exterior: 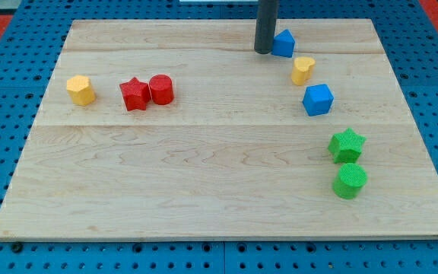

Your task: Push the blue cube slightly to right

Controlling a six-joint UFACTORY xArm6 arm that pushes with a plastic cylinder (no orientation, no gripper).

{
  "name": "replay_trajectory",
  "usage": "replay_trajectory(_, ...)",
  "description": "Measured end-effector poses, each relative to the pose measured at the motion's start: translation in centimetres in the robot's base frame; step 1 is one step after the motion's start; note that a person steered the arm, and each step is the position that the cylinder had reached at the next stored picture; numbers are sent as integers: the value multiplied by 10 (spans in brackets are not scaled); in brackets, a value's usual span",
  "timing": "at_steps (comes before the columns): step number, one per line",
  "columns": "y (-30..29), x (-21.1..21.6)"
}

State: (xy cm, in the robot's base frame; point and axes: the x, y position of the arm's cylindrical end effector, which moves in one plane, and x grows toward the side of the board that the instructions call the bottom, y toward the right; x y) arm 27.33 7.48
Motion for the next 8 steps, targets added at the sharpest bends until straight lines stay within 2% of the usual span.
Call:
replay_trajectory(3, 4, 1)
replay_trajectory(5, -42, 17)
replay_trajectory(6, -22, 64)
replay_trajectory(7, -16, 62)
replay_trajectory(8, 20, 61)
